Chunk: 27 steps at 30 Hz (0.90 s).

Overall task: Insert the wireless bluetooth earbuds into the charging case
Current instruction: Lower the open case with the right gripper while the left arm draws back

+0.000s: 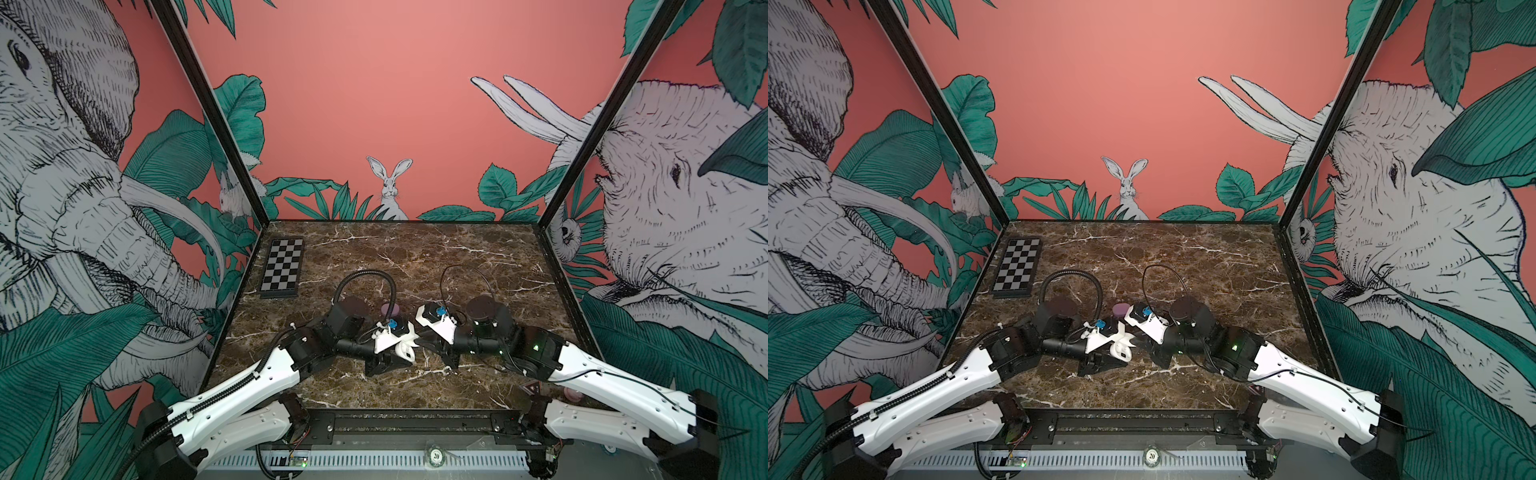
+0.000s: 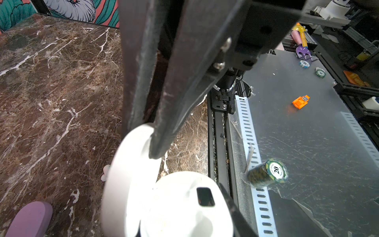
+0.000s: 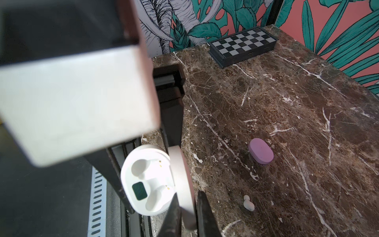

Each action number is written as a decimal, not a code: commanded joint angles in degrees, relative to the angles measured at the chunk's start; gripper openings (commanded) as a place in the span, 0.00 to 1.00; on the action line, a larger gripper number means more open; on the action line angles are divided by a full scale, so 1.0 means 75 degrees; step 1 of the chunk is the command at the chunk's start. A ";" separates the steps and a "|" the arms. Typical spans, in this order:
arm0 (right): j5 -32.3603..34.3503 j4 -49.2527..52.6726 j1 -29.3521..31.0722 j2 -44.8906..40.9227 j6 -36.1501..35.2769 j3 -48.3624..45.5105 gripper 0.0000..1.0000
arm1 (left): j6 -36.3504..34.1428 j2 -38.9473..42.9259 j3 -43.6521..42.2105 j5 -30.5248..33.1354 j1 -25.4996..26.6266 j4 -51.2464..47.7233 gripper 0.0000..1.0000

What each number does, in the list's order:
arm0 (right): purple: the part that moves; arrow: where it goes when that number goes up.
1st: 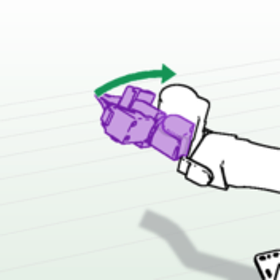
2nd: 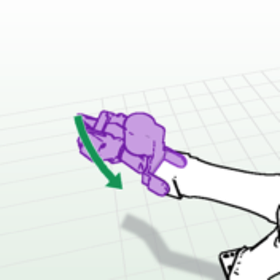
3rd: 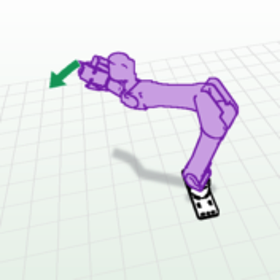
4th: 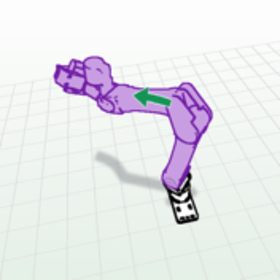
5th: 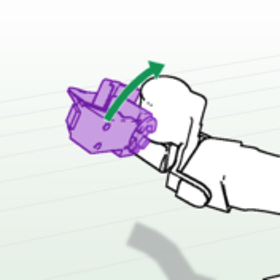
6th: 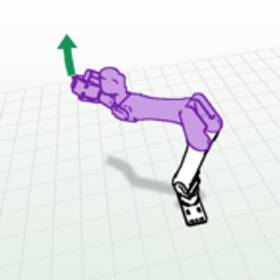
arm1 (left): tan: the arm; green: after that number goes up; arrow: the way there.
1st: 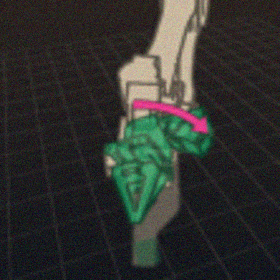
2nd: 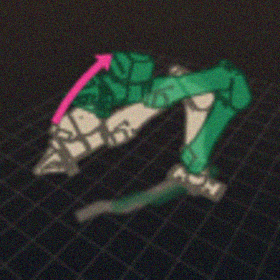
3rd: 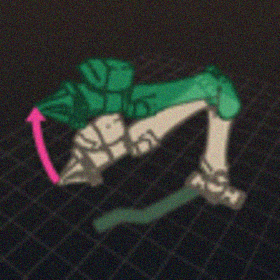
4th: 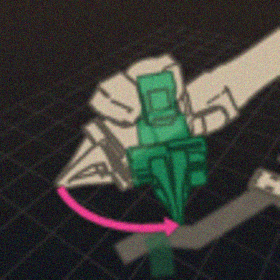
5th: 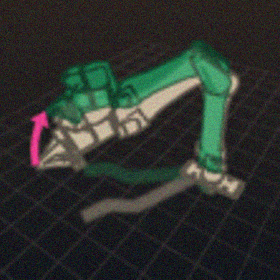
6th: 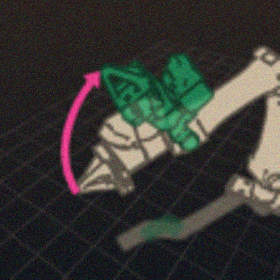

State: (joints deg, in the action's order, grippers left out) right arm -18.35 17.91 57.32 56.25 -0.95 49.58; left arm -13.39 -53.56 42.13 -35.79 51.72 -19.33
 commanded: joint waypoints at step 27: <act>0.2006 0.0529 -0.0031 0.0210 -0.0321 0.0649 0.05 | -0.0195 0.1147 -0.0378 0.1306 0.0029 0.0400 0.46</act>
State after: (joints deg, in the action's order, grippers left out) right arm -10.07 19.53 57.67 57.65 -3.90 53.58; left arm -13.34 -47.37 40.49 -28.82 52.03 -16.25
